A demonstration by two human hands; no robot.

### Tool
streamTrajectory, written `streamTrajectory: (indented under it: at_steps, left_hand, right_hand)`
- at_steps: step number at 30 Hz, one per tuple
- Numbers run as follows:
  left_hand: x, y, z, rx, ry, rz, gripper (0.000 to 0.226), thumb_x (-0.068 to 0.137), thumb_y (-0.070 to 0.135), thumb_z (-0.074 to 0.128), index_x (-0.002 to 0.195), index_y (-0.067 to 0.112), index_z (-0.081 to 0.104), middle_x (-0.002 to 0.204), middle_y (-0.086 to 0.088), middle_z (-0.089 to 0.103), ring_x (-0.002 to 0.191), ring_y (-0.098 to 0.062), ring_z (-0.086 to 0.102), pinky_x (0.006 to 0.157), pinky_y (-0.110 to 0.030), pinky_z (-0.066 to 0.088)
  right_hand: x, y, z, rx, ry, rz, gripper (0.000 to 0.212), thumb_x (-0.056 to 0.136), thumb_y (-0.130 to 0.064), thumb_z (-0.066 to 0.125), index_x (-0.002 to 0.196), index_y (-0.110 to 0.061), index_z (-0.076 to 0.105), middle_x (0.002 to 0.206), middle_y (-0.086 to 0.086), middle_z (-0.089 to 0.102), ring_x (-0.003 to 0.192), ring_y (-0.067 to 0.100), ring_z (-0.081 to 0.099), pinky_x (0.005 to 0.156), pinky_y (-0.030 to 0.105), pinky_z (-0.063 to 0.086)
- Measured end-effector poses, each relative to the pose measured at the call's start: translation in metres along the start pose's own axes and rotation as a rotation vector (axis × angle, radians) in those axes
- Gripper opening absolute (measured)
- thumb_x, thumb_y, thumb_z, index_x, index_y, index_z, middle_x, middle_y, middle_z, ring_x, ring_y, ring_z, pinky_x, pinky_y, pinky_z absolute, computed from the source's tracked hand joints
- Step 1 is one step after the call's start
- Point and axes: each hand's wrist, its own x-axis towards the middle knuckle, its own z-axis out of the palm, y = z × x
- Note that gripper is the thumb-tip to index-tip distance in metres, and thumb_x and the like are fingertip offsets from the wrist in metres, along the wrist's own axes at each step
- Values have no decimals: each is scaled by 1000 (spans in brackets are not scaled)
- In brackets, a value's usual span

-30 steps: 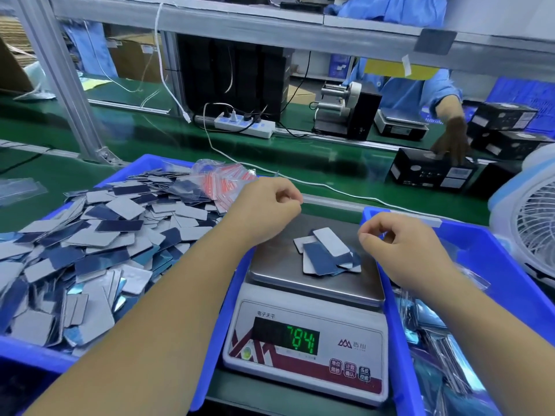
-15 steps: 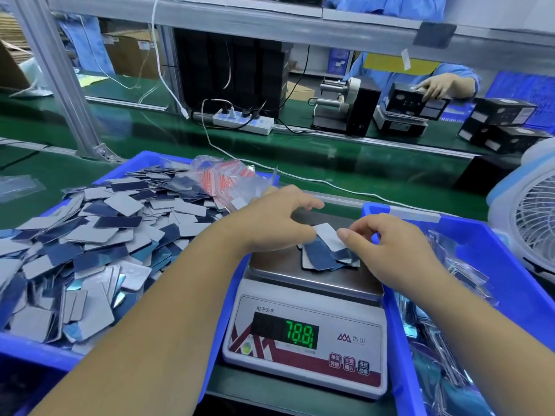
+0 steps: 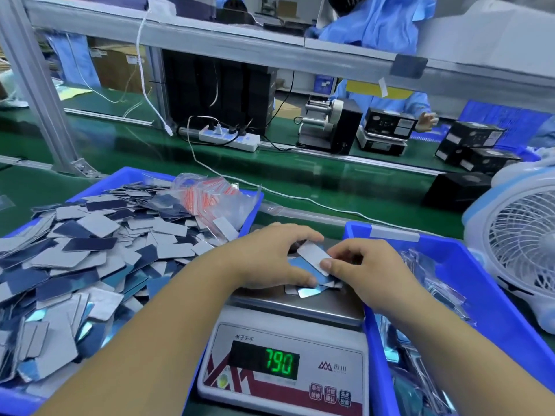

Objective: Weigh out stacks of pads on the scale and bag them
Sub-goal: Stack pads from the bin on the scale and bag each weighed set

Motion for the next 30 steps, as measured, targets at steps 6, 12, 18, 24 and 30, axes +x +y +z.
streamTrajectory:
  at_steps: [6,12,18,24,30]
  left_hand:
    - [0,0,0,-63,17,-23,68,77,44,81,133,54,44,109,24,56,98,11,52,82,-13,46]
    - [-1,2,-2,-43,55,-9,61,77,42,82,129,46,50,106,24,58,98,8,54,89,-17,47]
    - [-9,-5,-22,-95,82,-26,45,86,30,74,123,49,56,113,31,60,108,19,46,80,0,37]
    - [-9,0,-29,-38,-79,-152,54,84,52,72,132,40,50,120,23,43,109,7,45,88,-19,38]
    - [6,18,-28,344,-230,-275,71,64,70,78,118,35,48,114,14,41,97,-8,49,87,-34,47]
  right_hand:
    - [3,4,-10,92,143,-27,17,84,-27,74,76,-41,69,61,-19,62,51,-2,49,50,13,36]
    - [-3,-3,-11,37,299,-270,23,80,-14,76,71,-34,70,67,-20,60,63,3,51,59,10,37]
    - [-10,-5,-5,-217,-49,-364,8,80,-28,76,86,-33,74,89,-17,63,87,0,55,74,15,41]
    - [-5,-7,-8,-186,30,-259,13,78,-52,70,87,-45,62,93,-19,58,90,-8,52,71,10,36]
    - [-2,-9,-3,-325,-93,-43,43,64,-71,69,88,-37,57,88,-14,57,81,2,55,69,22,45]
